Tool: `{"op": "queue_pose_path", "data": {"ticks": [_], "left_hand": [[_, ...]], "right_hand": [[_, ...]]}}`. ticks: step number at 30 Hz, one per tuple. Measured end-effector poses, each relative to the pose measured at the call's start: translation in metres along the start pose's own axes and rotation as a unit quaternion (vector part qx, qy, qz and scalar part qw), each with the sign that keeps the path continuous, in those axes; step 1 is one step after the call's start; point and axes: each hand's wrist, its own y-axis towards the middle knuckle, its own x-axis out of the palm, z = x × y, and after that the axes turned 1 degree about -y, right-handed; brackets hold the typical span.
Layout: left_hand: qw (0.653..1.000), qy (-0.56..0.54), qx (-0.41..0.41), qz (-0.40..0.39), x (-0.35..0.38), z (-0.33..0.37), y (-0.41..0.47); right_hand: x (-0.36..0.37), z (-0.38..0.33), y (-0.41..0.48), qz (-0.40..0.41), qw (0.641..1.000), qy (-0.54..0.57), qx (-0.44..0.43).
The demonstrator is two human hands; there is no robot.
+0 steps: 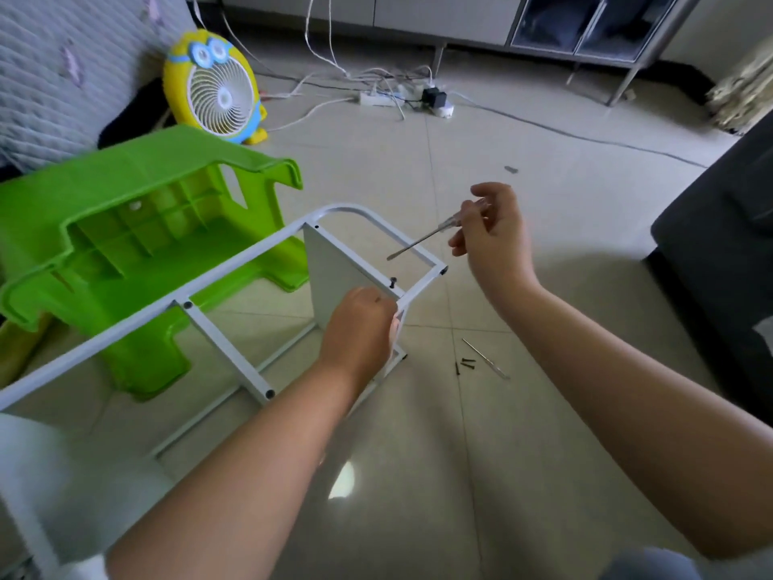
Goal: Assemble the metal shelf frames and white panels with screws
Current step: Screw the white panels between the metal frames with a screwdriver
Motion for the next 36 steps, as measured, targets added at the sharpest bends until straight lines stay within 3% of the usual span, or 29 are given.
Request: {"op": "queue_pose_path", "data": {"ticks": [6, 10, 14, 20, 27, 36], "left_hand": [[0.999, -0.005, -0.047, 0.003, 0.001, 0.002, 0.002], [0.993, -0.019, -0.106, -0.052, -0.001, 0.014, 0.001], [0.998, 0.046, -0.027, -0.018, 0.001, 0.024, -0.012], [0.996, 0.075, 0.037, 0.022, 0.009, 0.023, -0.019], [0.994, 0.09, 0.038, 0.04, 0.012, 0.026, -0.021], [0.985, 0.091, 0.052, 0.14, 0.015, 0.02, -0.024]], "right_hand": [[0.003, 0.014, 0.004, -0.002, 0.998, 0.062, 0.022], [-0.012, 0.027, 0.005, -0.001, 0.991, 0.132, 0.008], [-0.02, 0.035, -0.007, -0.035, 0.983, 0.181, -0.024], [-0.03, 0.032, 0.005, -0.056, 0.983, 0.157, -0.072], [-0.035, 0.039, 0.006, -0.084, 0.981, 0.13, -0.116], [-0.03, 0.037, -0.007, -0.127, 0.97, 0.081, -0.19]]}}
